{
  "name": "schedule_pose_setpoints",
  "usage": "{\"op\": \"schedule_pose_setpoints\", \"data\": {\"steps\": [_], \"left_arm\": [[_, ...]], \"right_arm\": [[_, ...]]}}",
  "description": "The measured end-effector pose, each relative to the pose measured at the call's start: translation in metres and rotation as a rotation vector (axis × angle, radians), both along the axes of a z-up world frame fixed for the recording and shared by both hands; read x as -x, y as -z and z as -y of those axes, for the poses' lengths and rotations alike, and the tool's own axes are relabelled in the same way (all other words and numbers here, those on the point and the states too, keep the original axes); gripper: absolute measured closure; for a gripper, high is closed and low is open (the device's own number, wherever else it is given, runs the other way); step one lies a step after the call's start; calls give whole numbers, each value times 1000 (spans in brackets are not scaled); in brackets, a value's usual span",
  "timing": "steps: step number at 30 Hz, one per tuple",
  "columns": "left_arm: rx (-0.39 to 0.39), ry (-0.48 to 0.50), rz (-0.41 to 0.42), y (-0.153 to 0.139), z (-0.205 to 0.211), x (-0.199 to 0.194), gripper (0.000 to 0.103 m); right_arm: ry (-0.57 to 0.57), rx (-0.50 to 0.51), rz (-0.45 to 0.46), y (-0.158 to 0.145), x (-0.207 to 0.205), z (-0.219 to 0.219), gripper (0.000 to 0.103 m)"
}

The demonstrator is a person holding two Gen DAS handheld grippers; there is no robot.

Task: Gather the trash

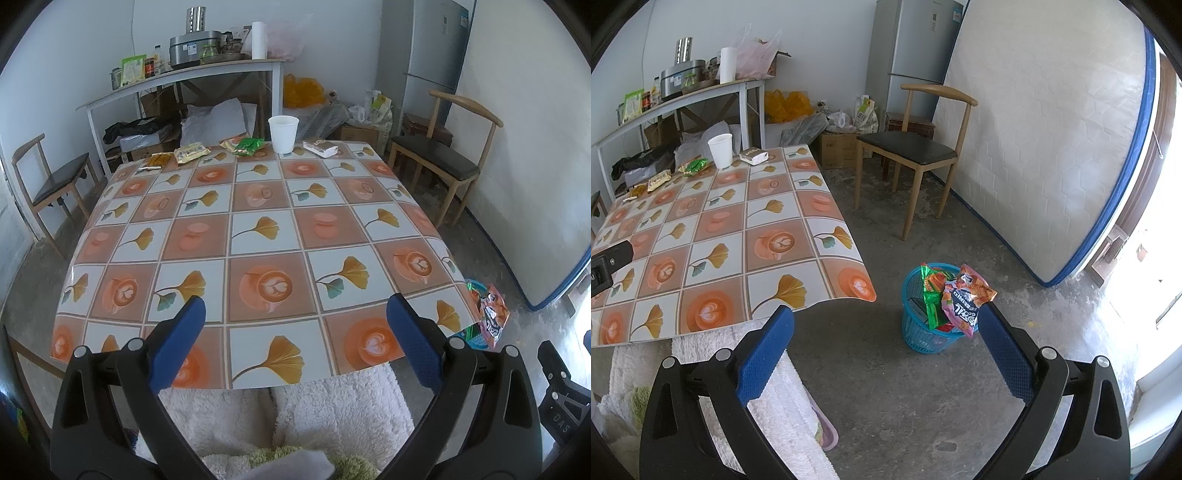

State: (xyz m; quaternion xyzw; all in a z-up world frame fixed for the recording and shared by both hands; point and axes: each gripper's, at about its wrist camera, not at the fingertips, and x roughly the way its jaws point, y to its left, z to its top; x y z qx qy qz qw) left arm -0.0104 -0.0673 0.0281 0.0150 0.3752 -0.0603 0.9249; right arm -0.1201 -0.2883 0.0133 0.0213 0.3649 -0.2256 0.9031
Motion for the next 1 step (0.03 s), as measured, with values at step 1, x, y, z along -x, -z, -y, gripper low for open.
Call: {"op": "schedule_pose_setpoints", "data": {"steps": [1], "left_arm": [[-1, 0, 0, 0, 0, 0, 8]], "right_arm": [[0, 1, 1, 0, 0, 0, 6]]}}
